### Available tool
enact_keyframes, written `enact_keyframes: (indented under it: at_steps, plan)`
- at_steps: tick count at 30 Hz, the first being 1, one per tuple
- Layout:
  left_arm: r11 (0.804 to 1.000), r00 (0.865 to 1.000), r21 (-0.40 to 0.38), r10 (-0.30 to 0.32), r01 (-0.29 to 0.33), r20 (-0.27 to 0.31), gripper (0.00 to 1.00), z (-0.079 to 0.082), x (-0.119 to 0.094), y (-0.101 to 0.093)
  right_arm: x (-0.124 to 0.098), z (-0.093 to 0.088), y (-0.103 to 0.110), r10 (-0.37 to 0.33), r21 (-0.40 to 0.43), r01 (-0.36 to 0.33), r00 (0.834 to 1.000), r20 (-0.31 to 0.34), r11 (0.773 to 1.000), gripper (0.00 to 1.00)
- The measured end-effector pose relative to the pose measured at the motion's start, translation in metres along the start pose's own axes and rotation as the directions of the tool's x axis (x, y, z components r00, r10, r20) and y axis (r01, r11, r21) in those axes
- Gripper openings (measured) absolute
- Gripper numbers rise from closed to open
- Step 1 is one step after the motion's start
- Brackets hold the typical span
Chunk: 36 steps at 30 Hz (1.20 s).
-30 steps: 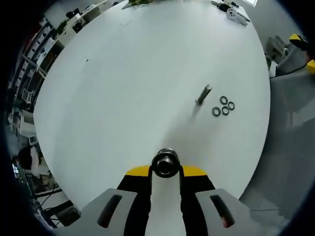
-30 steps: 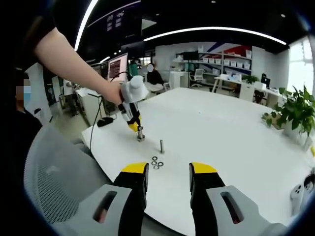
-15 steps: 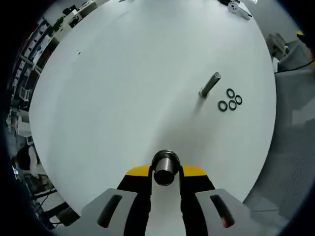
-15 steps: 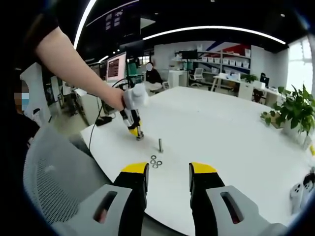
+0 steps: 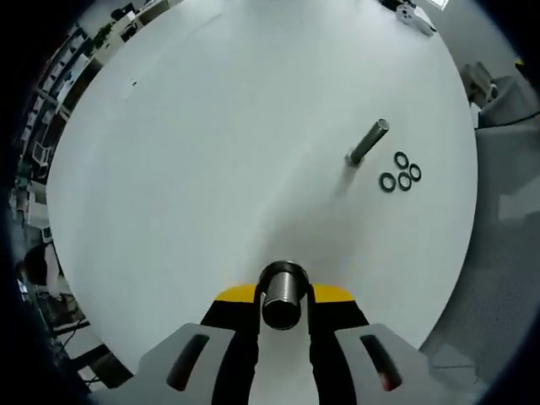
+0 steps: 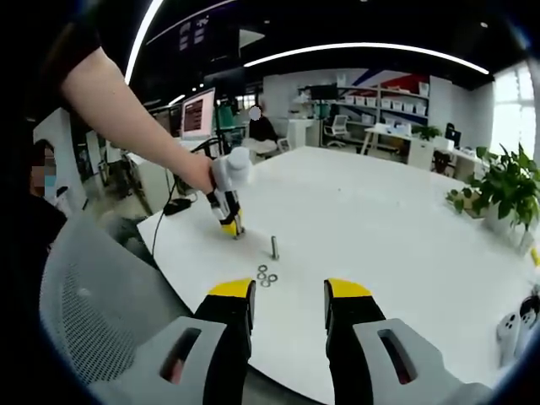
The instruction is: Place the washer onto the threaded stud by aligning its center hole with the stud, sliding it down to the base, and recovering from edge contact or off-axis alignment until the washer reaches the visible bottom stop.
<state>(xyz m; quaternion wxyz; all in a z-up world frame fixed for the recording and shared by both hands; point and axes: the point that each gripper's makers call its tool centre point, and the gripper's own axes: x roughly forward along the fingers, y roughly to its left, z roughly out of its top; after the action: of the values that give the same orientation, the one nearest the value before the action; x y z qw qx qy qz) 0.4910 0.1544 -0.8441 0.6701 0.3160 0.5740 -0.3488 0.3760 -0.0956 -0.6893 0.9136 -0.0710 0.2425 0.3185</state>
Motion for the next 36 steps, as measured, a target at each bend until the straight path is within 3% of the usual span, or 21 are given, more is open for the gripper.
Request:
enact_keyframes:
  at_steps: [5,8,12,19,26,29,31,34,36]
  plan:
    - [1.0,1.0,-0.025,0.002,-0.002,0.012,0.23,0.0,0.003,0.0,0.0,-0.001,0.0,-0.001,-0.002,0.001,1.0,-0.004,1.0,0.35]
    - [0.999,1.0,-0.044,-0.014,0.014,0.005,0.25,-0.009,0.005,-0.005,-0.001,0.001,-0.001,-0.008,-0.002,0.008,1.0,0.008,1.0,0.35]
    - [0.992,0.994,-0.125,0.03,-0.016,0.108,0.21,0.003,-0.007,0.0,-0.001,0.001,-0.002,-0.007,-0.001,0.007,1.0,0.005,1.0,0.35]
    - [0.986,0.987,-0.159,0.071,-0.048,0.142,0.29,-0.004,-0.026,-0.001,0.0,0.001,0.003,0.007,-0.018,-0.007,1.0,0.0,1.0,0.35]
    - [0.978,0.966,-0.196,0.11,-0.064,0.233,0.3,-0.001,-0.049,-0.011,0.001,0.0,0.005,0.016,-0.031,-0.017,1.0,-0.004,0.999,0.35]
    - [0.961,0.945,-0.27,0.135,-0.052,0.298,0.3,0.001,-0.06,-0.015,0.001,0.0,0.006,0.021,-0.04,-0.021,1.0,-0.005,0.999,0.35]
    - [0.956,0.941,-0.283,0.159,-0.071,0.299,0.32,-0.004,-0.065,-0.016,0.001,0.0,0.007,0.024,-0.039,-0.024,1.0,-0.007,0.999,0.35]
    - [0.95,0.938,-0.31,0.147,-0.045,0.315,0.32,-0.009,-0.067,-0.026,0.002,0.0,0.008,0.029,-0.037,-0.029,1.0,-0.006,0.999,0.35]
    - [0.947,0.926,-0.317,0.158,-0.044,0.343,0.32,-0.01,-0.072,-0.03,0.001,0.0,0.008,0.03,-0.041,-0.03,1.0,-0.008,0.999,0.35]
